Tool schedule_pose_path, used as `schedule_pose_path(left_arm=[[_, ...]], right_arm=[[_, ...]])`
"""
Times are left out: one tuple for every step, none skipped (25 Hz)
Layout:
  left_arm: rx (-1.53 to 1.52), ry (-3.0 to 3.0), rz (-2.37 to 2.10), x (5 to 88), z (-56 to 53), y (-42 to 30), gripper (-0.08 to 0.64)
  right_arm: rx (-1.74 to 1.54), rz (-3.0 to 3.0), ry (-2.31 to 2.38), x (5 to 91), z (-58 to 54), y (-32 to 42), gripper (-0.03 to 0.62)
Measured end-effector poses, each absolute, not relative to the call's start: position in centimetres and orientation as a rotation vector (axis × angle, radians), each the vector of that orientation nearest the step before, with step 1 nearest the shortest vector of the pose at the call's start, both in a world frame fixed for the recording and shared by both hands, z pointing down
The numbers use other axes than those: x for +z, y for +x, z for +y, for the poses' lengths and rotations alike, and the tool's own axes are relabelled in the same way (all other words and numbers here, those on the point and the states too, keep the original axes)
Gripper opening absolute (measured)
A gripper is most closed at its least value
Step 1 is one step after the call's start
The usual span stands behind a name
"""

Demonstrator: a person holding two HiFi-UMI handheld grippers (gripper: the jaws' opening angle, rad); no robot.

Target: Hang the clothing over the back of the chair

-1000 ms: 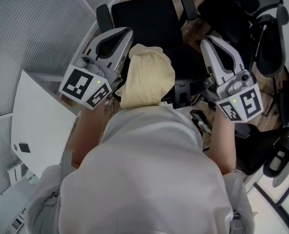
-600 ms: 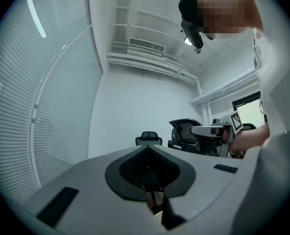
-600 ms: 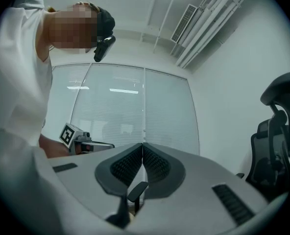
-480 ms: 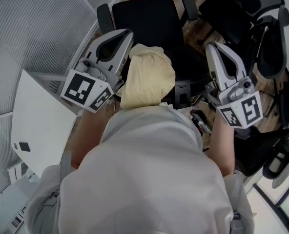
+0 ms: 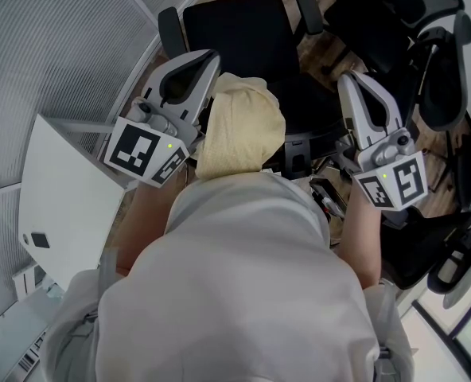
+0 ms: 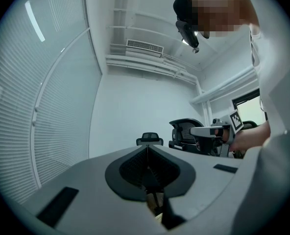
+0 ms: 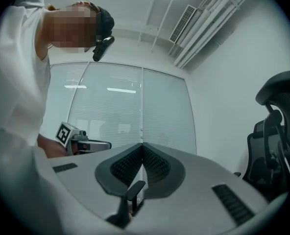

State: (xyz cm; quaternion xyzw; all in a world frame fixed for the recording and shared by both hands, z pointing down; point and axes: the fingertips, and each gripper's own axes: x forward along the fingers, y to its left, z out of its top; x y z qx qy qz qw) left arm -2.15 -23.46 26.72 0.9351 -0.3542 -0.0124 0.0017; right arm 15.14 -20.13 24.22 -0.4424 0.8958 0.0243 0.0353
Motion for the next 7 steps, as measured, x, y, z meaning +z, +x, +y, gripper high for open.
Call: schedule_pose_path(left_arm=[[-0.039, 2.935, -1.111, 26.72, -23.48, -2.10, 0.017], [-0.038, 2.936, -1.110, 26.74, -23.49, -2.04, 0.017], [-0.038, 2.936, -1.110, 26.77, -23.50, -1.99, 0.017], [-0.037, 2.936, -1.109, 26.80, -23.51, -1.96, 0.017], [-0.035, 2.935, -1.109, 26.84, -23.53, -1.95, 0.017], [-0.033, 2.934, -1.109, 26.88, -23.54, -1.94, 0.017], [-0.032, 2.933, -1.109, 26.92, -23.56, -1.94, 0.017]], right_arm=[[0.074, 2.752, -1.363, 24.27, -20.17, 15.20, 0.021], [0.073, 2.751, -1.366, 24.31, -20.20, 15.25, 0.021], [0.073, 2.750, -1.368, 24.34, -20.22, 15.29, 0.021], [0.072, 2.750, -1.368, 24.37, -20.23, 15.30, 0.021], [0.073, 2.750, -1.369, 24.38, -20.23, 15.29, 0.021], [0.073, 2.751, -1.369, 24.40, -20.22, 15.29, 0.021], [0.073, 2.751, -1.370, 24.41, -20.21, 15.28, 0.021]])
